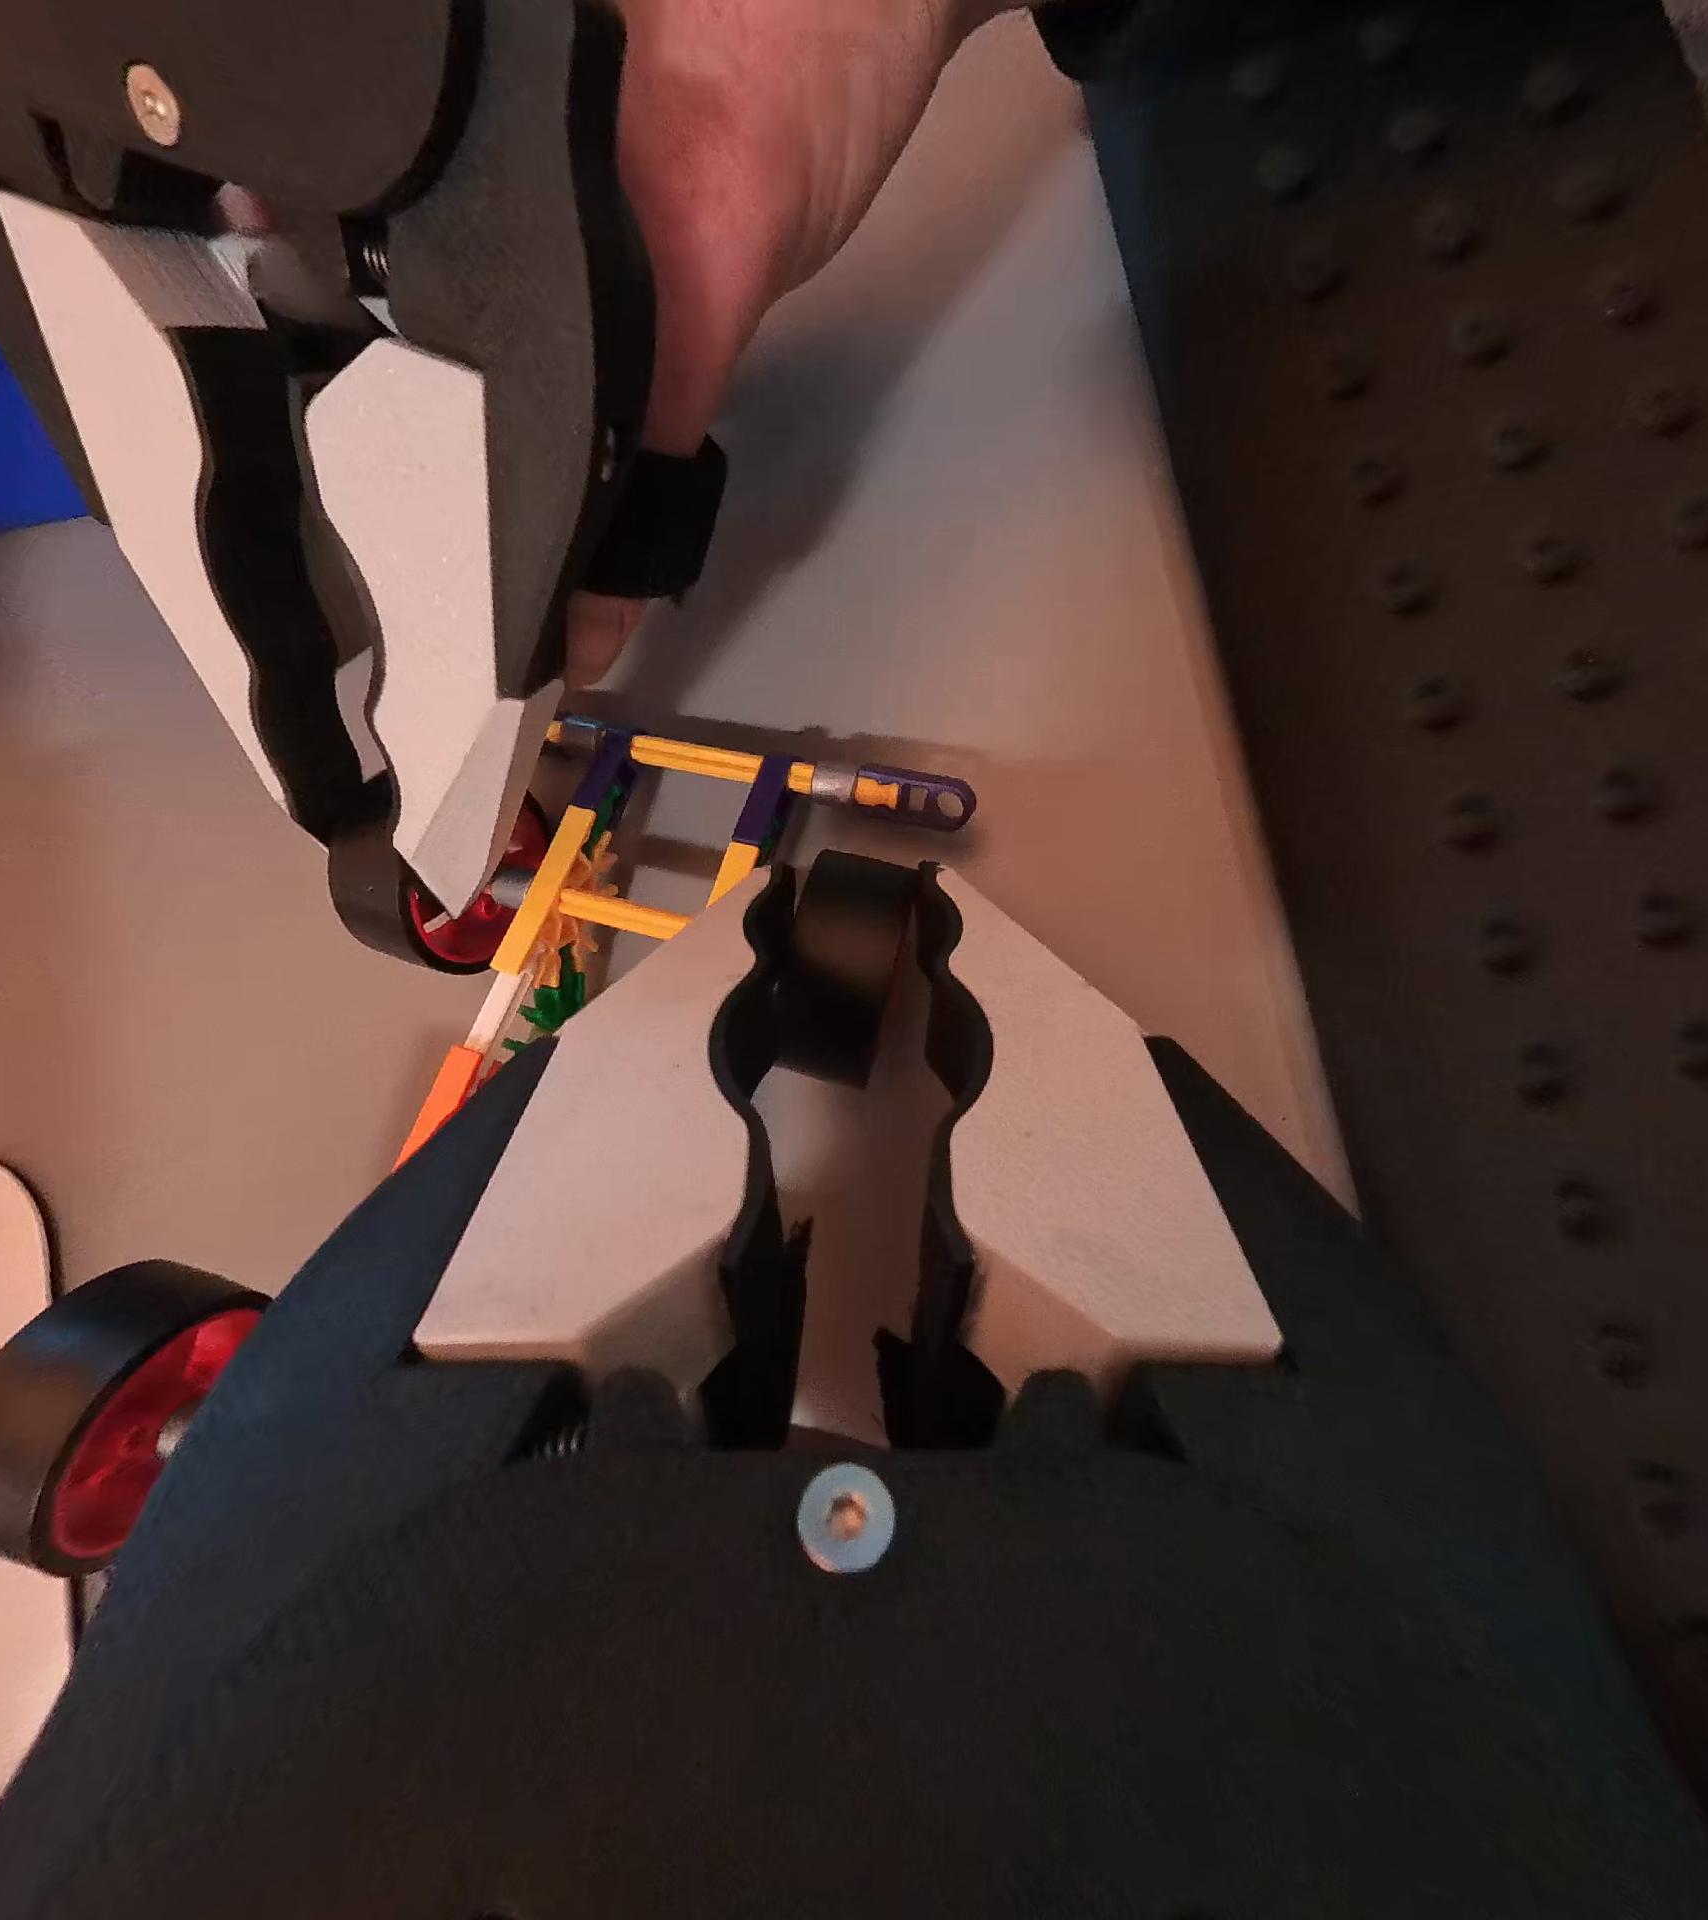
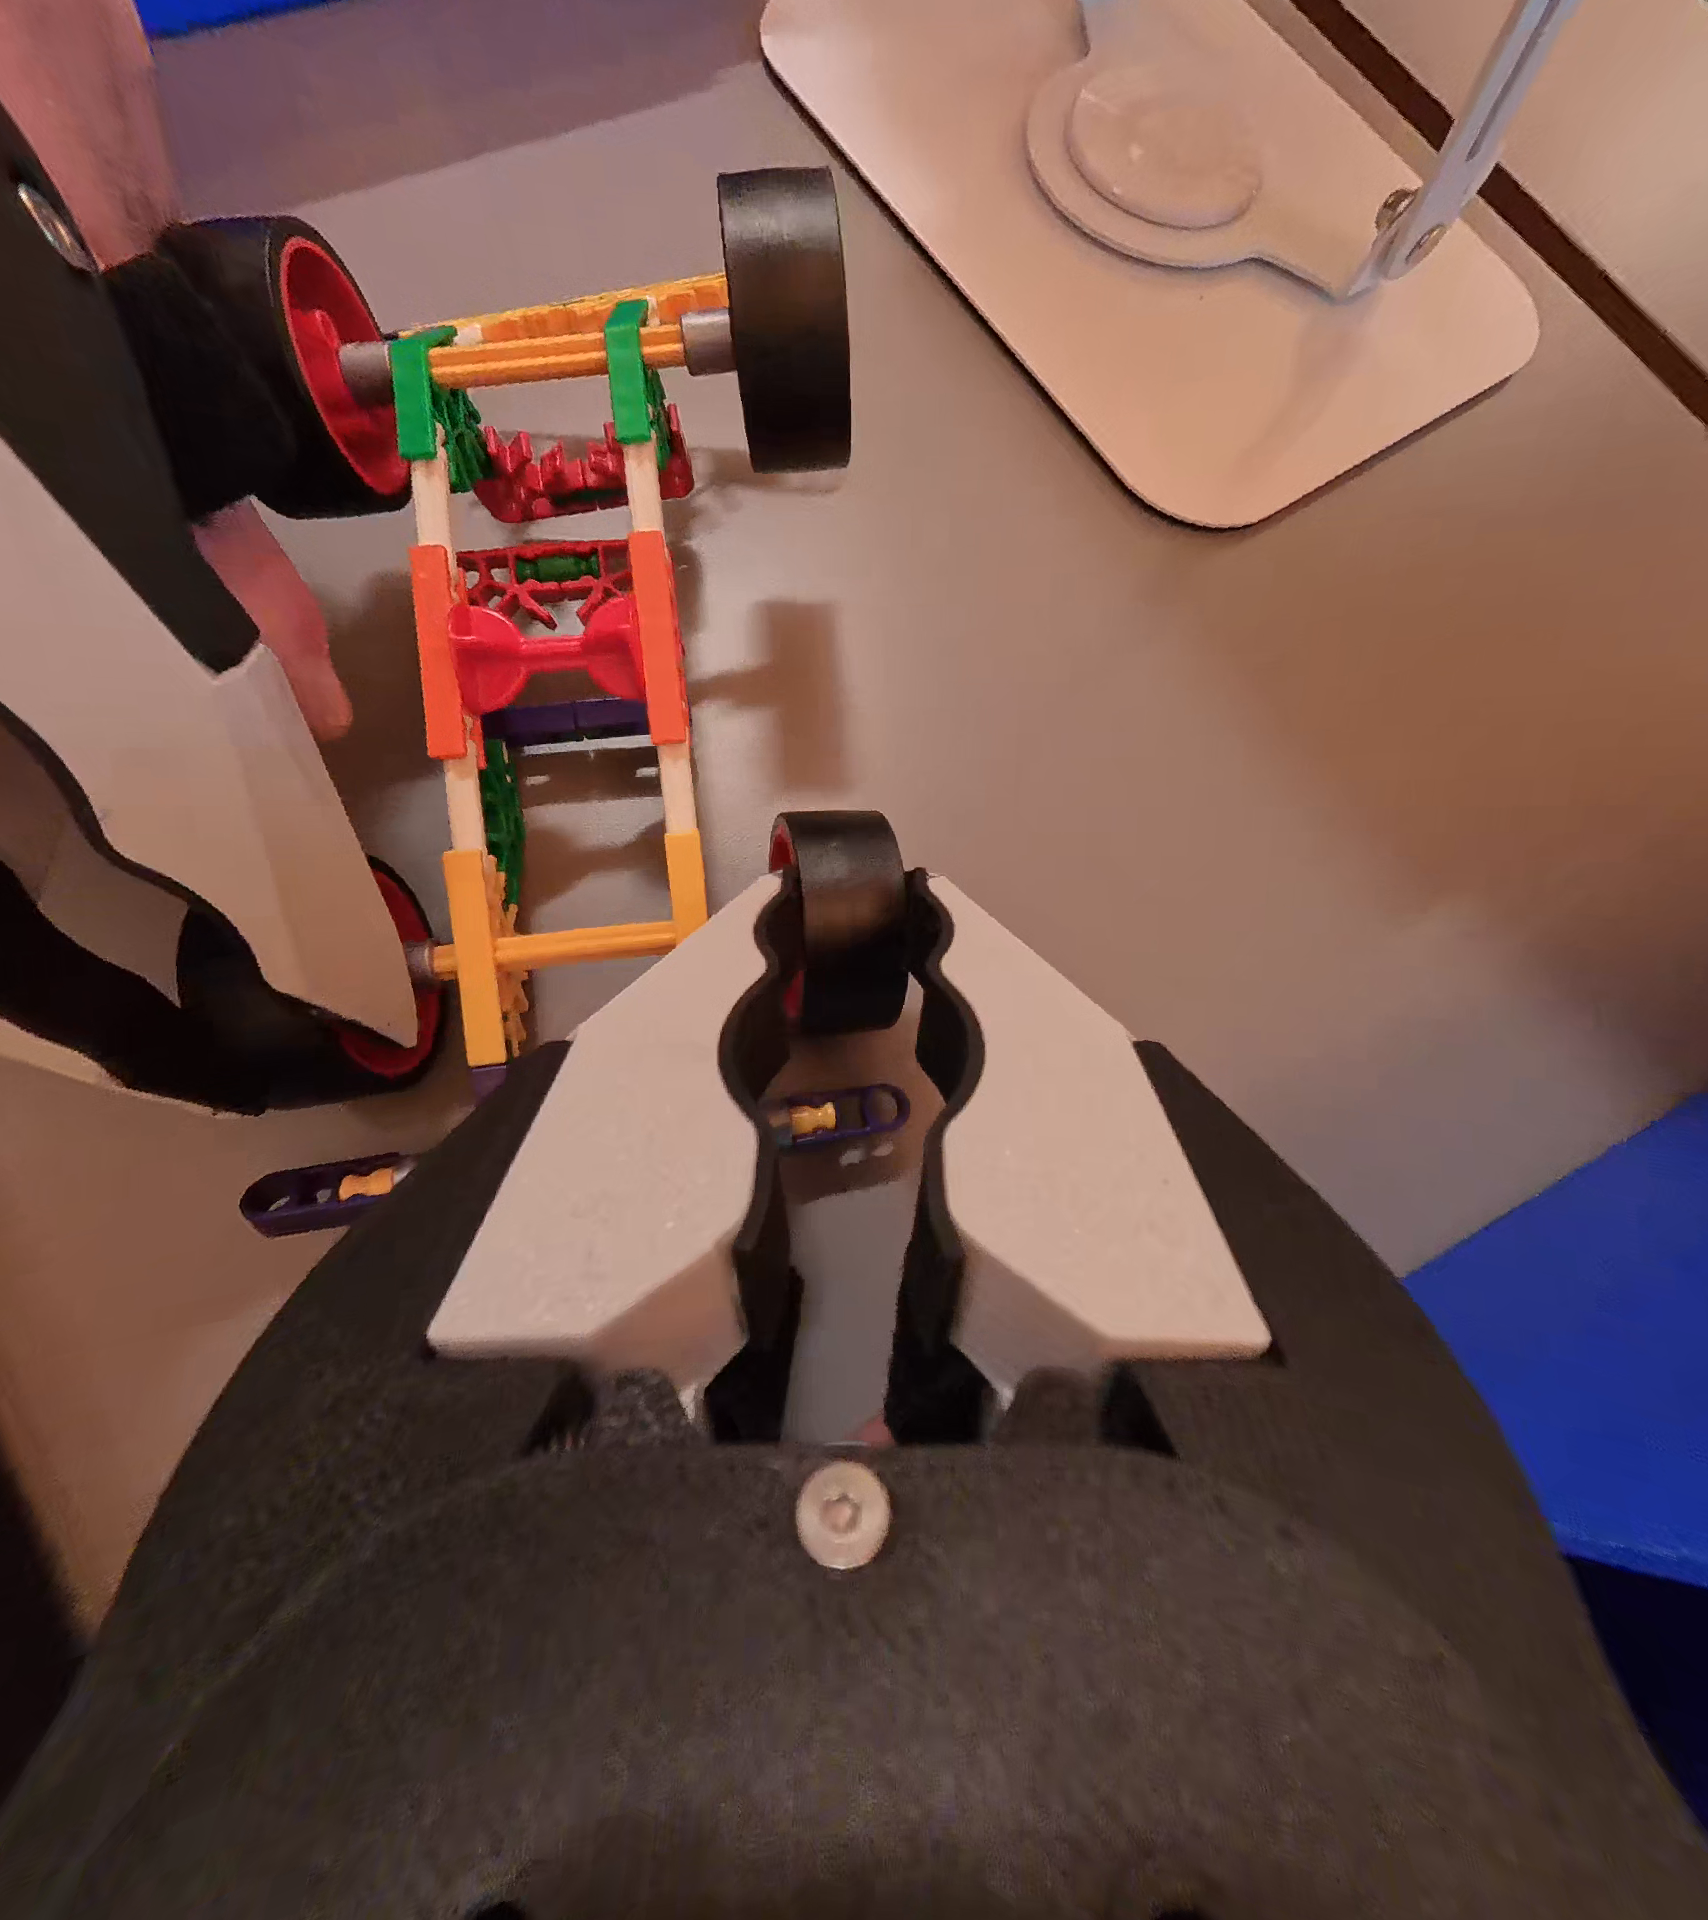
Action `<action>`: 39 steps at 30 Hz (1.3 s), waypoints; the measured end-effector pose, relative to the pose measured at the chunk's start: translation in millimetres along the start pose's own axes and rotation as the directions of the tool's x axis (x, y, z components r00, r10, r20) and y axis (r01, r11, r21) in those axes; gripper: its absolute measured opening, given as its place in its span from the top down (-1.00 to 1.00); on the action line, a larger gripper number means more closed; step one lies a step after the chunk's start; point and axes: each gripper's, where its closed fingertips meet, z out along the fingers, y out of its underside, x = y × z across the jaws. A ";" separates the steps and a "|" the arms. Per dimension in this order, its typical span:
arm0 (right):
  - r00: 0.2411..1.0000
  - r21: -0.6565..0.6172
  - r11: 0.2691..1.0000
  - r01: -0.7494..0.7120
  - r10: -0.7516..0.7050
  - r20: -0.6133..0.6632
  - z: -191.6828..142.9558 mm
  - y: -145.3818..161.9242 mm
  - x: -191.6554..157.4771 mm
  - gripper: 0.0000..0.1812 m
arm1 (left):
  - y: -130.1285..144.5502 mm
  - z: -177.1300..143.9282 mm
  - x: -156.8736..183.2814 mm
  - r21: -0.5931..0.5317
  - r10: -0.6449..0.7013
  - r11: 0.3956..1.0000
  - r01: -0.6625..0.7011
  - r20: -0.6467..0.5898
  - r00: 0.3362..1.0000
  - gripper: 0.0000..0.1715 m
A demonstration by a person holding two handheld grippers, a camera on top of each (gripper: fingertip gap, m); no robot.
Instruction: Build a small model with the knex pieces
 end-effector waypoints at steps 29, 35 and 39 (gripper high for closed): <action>0.989 0.045 0.994 -0.103 0.107 -0.099 -20.5 5.6 22.9 0.81 | 8.2 -17.2 37.4 0.033 -0.009 0.999 0.012 -0.102 0.995 0.79; 0.981 0.068 0.979 -0.191 0.193 -0.033 -35.2 7.4 15.5 0.80 | 27.2 -34.4 27.2 0.003 0.031 1.000 -0.031 0.055 0.998 0.79; 0.967 -0.008 0.967 -0.253 0.253 -0.002 -28.8 23.9 9.4 0.57 | 36.6 -37.8 27.9 -0.066 0.177 0.984 -0.168 0.178 0.968 0.79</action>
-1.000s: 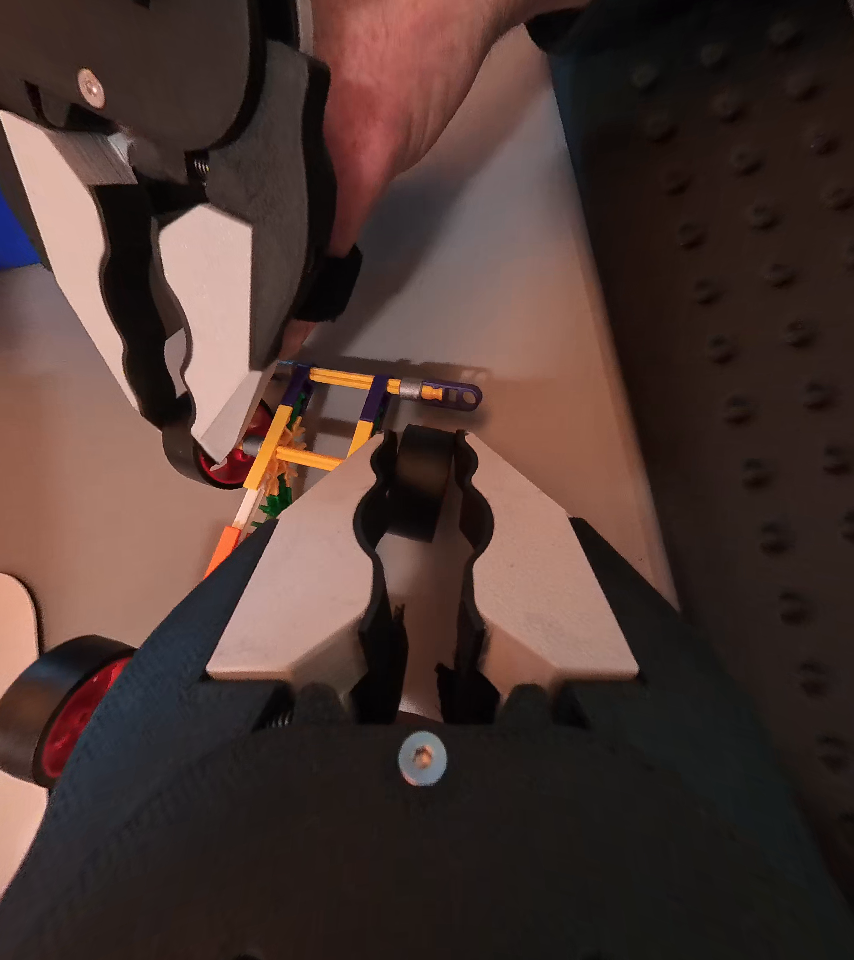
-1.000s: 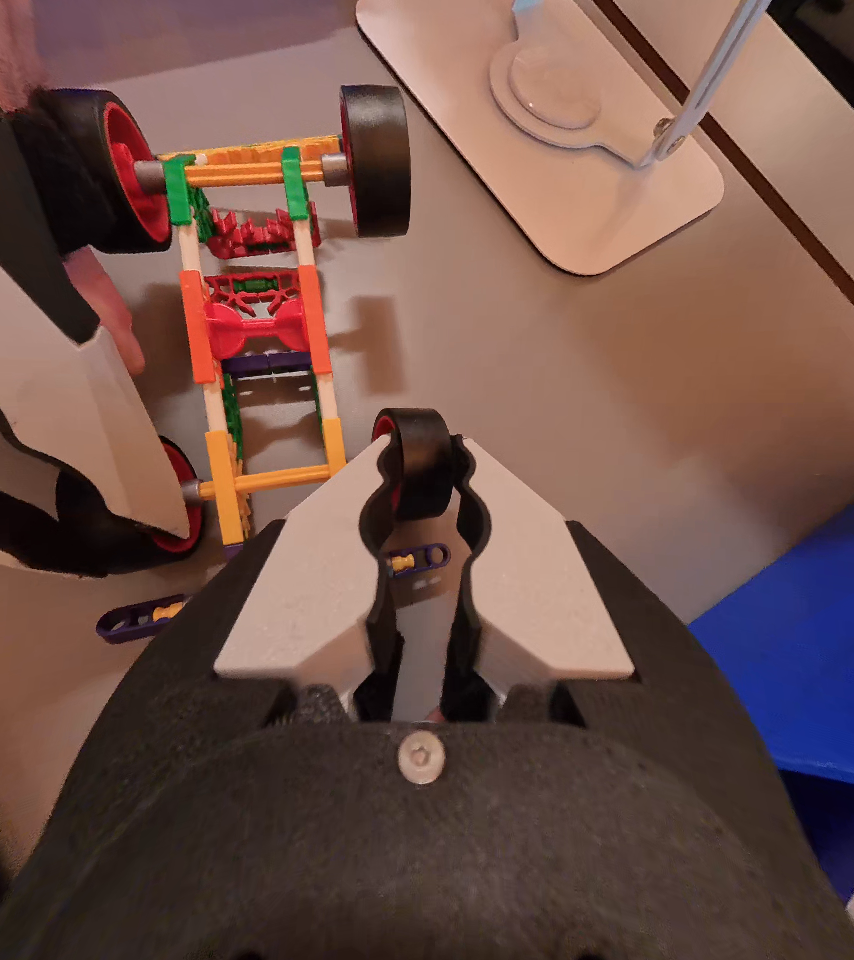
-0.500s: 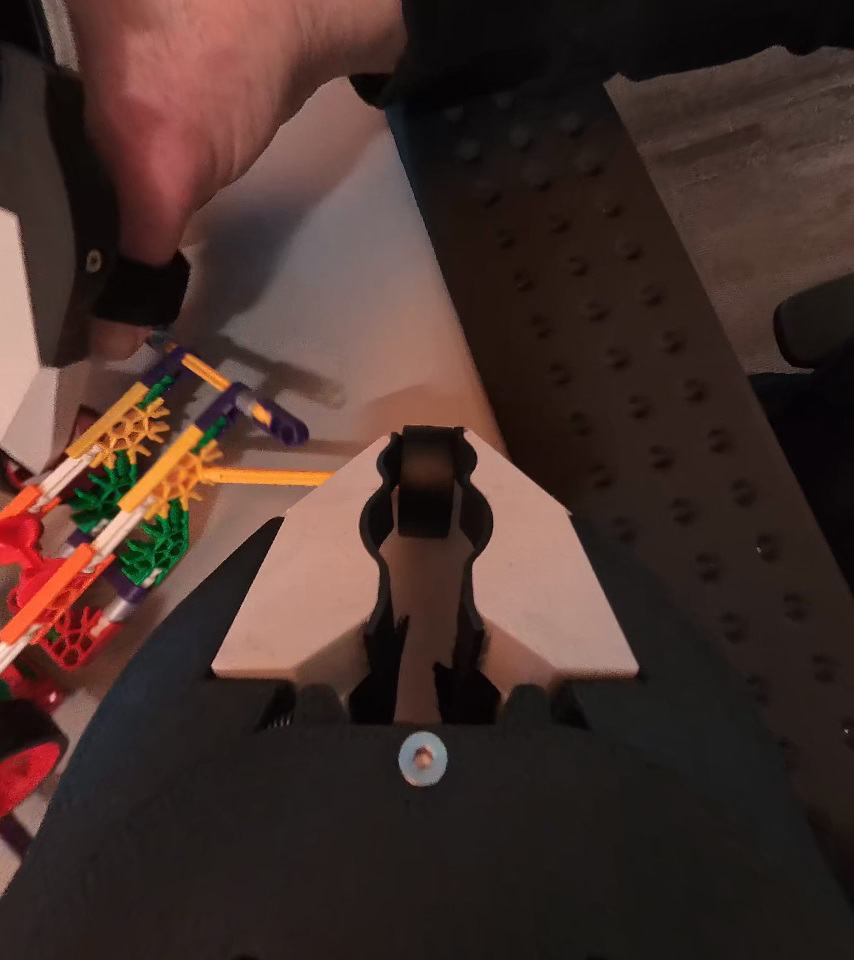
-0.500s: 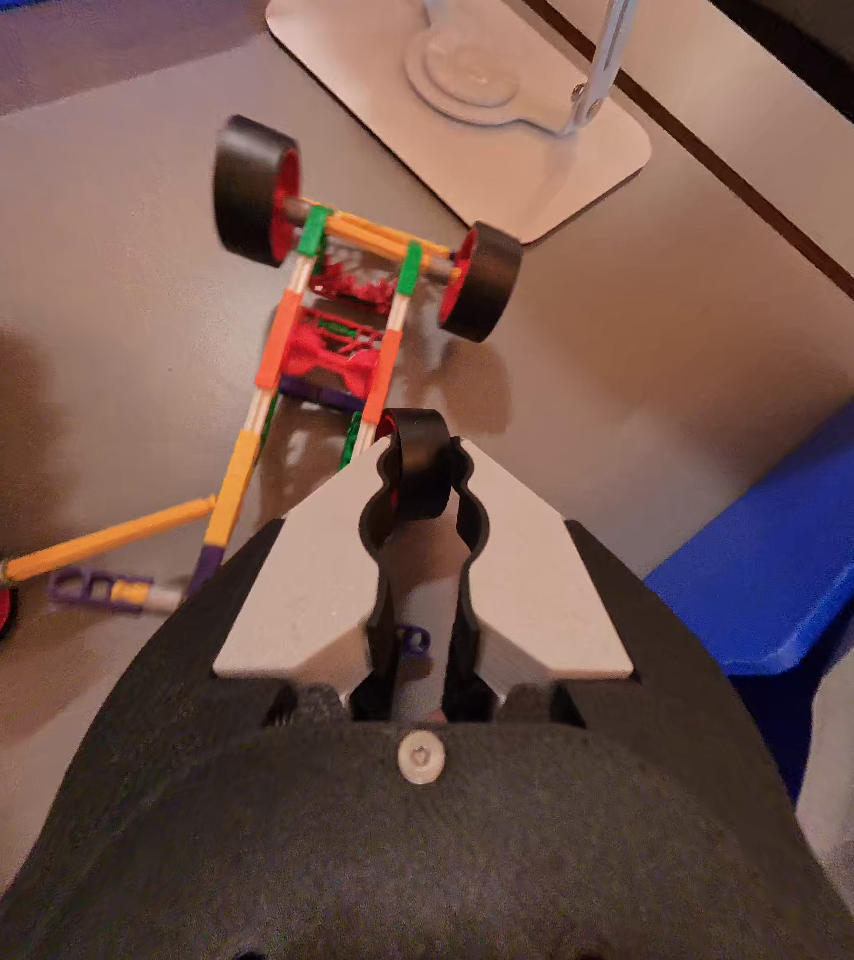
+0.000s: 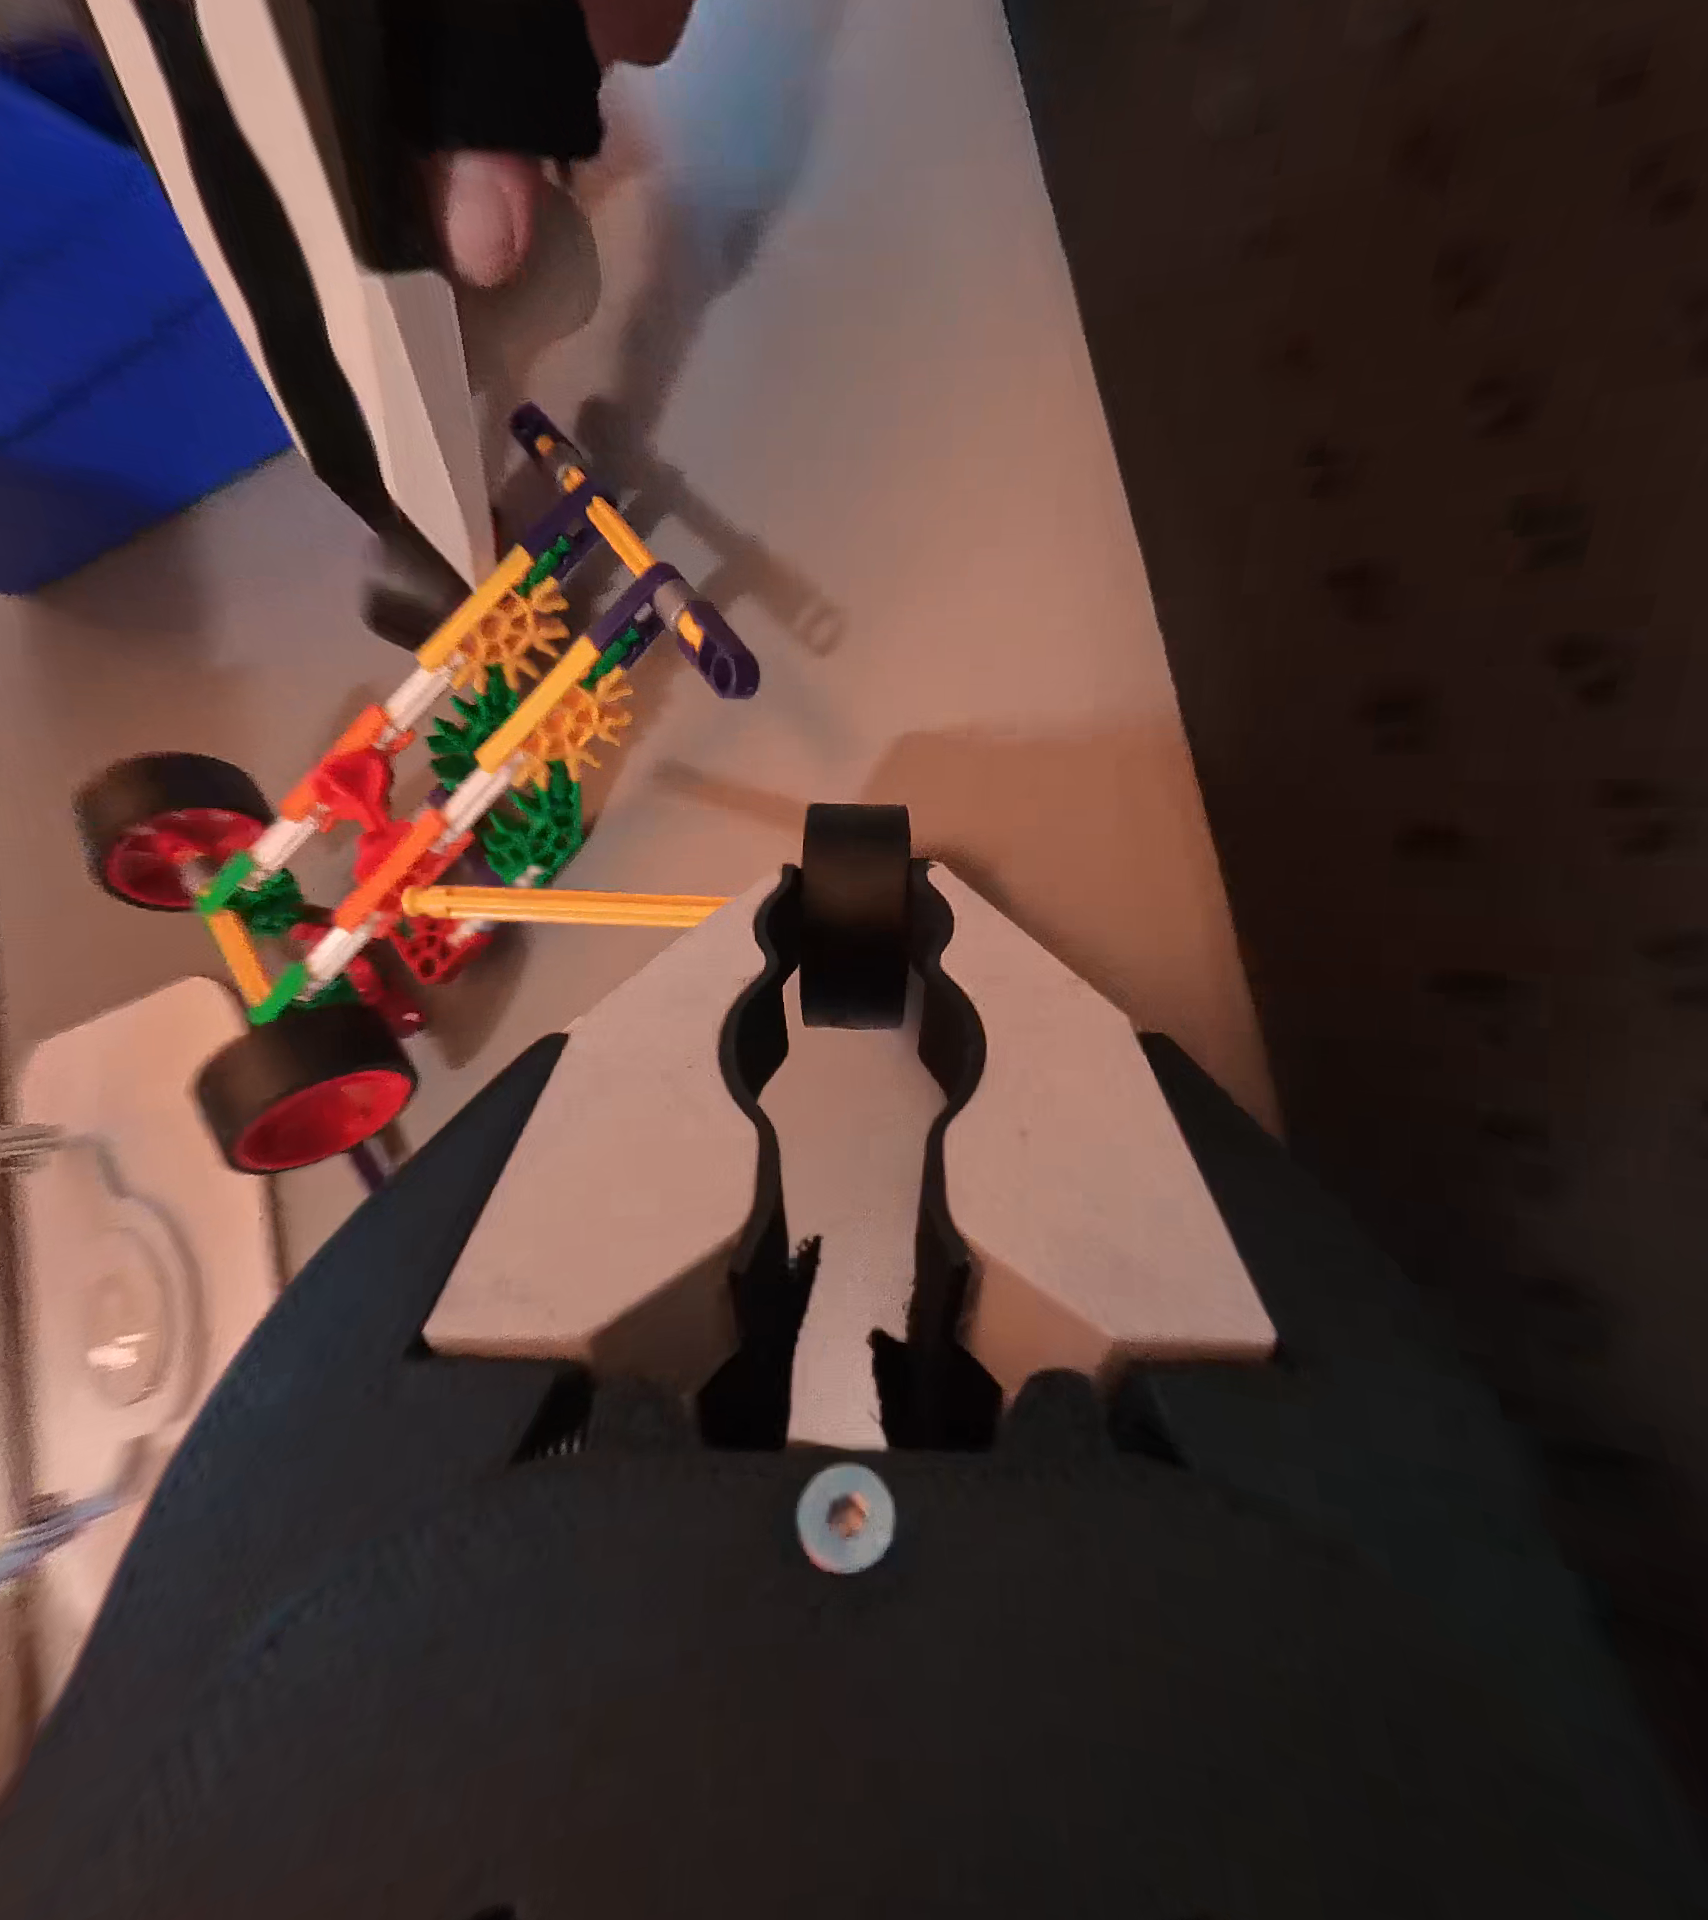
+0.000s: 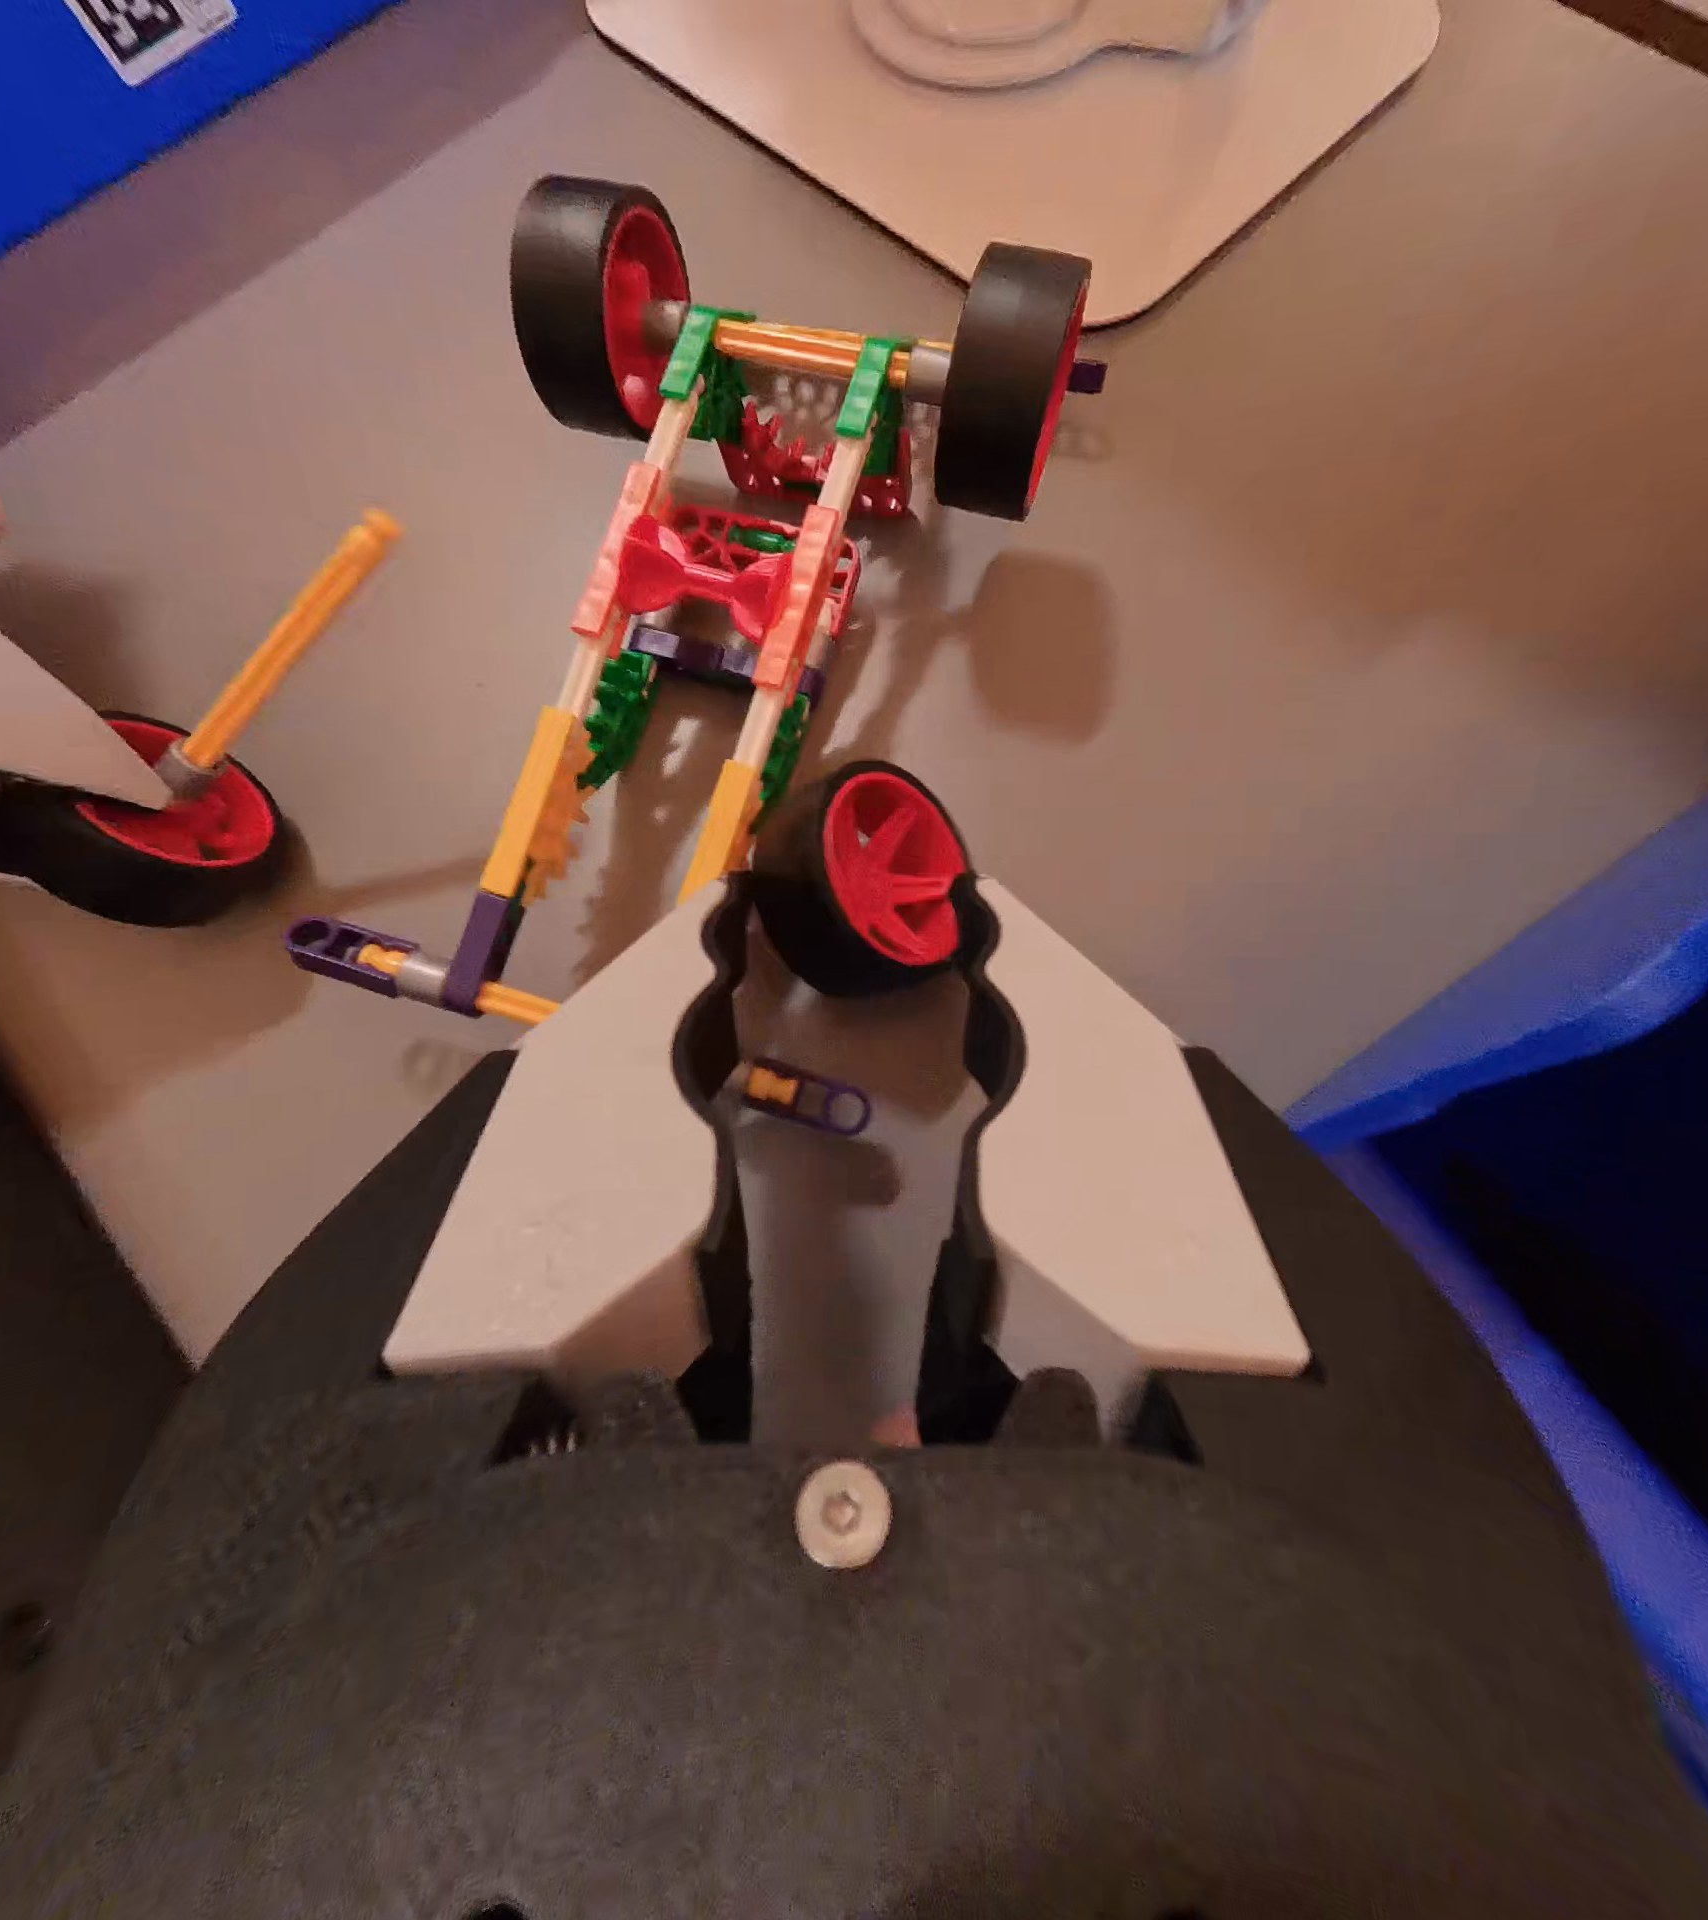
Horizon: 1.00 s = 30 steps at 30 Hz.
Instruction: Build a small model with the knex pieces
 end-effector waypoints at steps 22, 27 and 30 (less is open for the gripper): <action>0.942 0.344 0.939 0.020 -0.133 0.309 -24.1 -80.4 -128.2 0.97 | -18.3 -23.4 -33.2 -0.154 0.443 0.884 -0.442 0.581 0.683 0.75; 0.957 0.431 0.902 -0.010 -0.116 0.266 -45.3 -92.8 -110.5 0.97 | -29.6 -51.5 -59.2 0.065 0.116 0.972 -0.224 0.699 0.706 0.18; 0.951 0.459 0.888 0.020 -0.159 0.266 -49.0 -96.8 -121.4 0.97 | -28.5 -46.9 -68.4 0.239 -0.151 0.971 0.004 0.598 0.787 -0.05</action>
